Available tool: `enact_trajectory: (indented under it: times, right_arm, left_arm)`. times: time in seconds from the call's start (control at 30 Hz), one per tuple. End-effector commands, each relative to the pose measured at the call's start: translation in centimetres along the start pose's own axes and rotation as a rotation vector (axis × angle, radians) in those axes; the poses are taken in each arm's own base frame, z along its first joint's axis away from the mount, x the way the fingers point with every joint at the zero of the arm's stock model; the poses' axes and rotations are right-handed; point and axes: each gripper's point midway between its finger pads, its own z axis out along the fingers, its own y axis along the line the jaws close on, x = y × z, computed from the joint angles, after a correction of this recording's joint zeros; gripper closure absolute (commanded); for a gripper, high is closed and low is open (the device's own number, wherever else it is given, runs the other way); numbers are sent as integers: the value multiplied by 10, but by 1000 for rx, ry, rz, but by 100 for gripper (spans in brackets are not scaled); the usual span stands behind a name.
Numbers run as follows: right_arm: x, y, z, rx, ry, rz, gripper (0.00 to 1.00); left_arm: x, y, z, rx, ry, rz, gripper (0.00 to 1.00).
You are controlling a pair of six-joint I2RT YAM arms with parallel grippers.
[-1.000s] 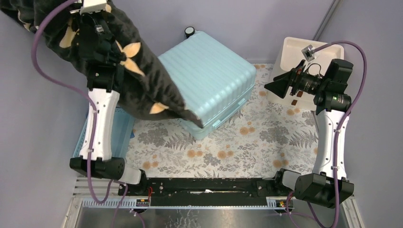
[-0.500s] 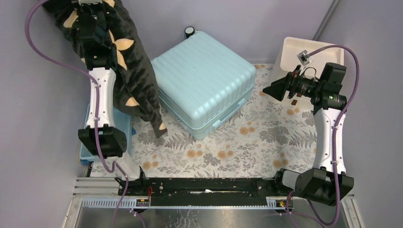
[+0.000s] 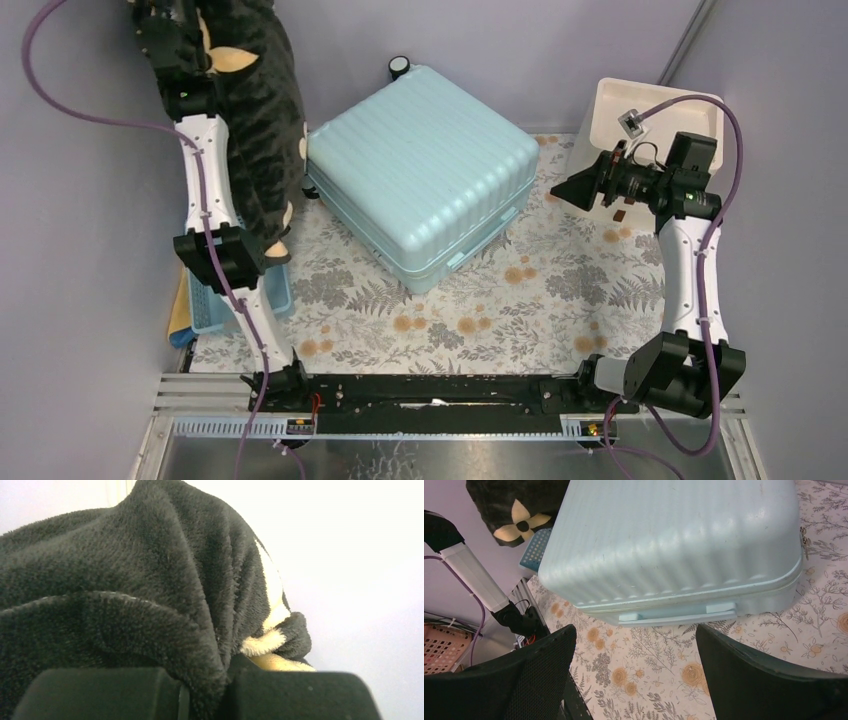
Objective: Open, take out, and arrange the luggage
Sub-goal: Place the distractor at the corner of the board.
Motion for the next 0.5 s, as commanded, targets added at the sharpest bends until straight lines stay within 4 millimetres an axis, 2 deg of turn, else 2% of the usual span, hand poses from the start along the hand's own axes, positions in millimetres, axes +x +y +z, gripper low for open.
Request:
enact_trajectory:
  times: [0.0, 0.07, 0.17, 0.23, 0.37, 0.4, 0.47]
  right_arm:
    - [-2, 4, 4, -35, -2, -37, 3]
    - [0, 3, 4, -34, -1, -33, 3]
    - [2, 4, 4, -33, -1, -34, 3]
    - [3, 5, 4, -33, 0, -33, 3]
    - [3, 8, 3, -38, -2, -34, 3]
    - [3, 8, 3, -38, -2, -34, 3]
    - [3, 9, 3, -40, -3, -35, 3]
  left_arm:
    - [-133, 29, -17, -45, -428, -52, 99]
    - [-114, 35, -29, -79, -392, -60, 94]
    - [-98, 44, -50, -144, -349, -95, 74]
    - [-85, 49, -65, -184, -315, -126, 54]
    - [-68, 69, -96, -326, -235, -175, 25]
    - [-60, 76, -106, -377, -199, -189, 20]
    - [-59, 85, -120, -451, -165, -216, 13]
